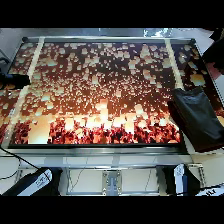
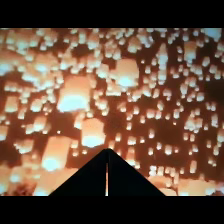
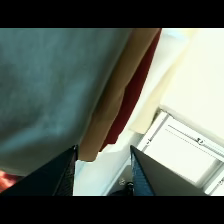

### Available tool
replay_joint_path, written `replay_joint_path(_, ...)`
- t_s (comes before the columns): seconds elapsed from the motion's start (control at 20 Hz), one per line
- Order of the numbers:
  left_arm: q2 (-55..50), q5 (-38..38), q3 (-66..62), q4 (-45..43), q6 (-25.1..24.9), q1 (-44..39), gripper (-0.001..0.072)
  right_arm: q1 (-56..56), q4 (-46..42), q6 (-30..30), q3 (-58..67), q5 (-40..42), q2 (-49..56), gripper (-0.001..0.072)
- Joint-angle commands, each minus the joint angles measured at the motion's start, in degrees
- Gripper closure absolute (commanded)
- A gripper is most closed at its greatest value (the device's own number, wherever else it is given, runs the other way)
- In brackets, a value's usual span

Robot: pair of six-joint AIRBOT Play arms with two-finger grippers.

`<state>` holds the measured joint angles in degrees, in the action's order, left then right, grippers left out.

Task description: Fold the shirts.

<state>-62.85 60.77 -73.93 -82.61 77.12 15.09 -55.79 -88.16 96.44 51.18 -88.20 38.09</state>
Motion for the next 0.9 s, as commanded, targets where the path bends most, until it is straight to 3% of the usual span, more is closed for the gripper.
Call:
replay_joint_path(0.0,0.0,0.0,0.0,0.4,0.0,0.0,0.0697,-3.1,9.5,-0.1,8.0,2.6,-2.6,0.0323)
replay_joint_path(0.1,0.0,0.3,0.0,1.1,0.0,0.0,0.0697,-3.1,23.3,-0.1,17.5,6.4,-3.5,0.0327)
replay_joint_path(0.15,0.0,0.5,0.0,2.2,0.0,0.0,0.0697,-3.1,33.4,-0.9,21.0,8.7,-4.0,0.0407)
replay_joint_path(0.2,0.0,0.5,0.0,3.1,0.0,0.0,0.0697,-3.1,44.6,-6.0,22.8,10.0,-4.3,0.0633)
replay_joint_path(0.25,0.0,0.5,0.0,4.2,0.0,0.0,0.0697,-3.1,56.9,-13.8,23.7,9.5,-4.4,0.0698)
replay_joint_path(0.35,0.0,0.6,0.0,6.4,0.0,0.0,0.0697,-1.6,70.9,-24.8,23.7,5.5,-4.2,0.0698)
replay_joint_path(0.55,0.0,5.3,0.0,9.9,2.6,0.0,0.0697,7.0,61.8,-30.1,23.6,-2.3,-2.9,0.0697)
replay_joint_path(0.7,0.0,7.6,0.0,9.8,2.6,0.0,0.0697,12.5,52.3,-29.8,23.6,-2.4,-2.6,0.0697)
replay_joint_path(0.85,0.0,7.6,0.0,9.8,2.6,0.0,0.0697,12.9,54.3,-25.6,23.7,-1.8,-2.6,0.0697)
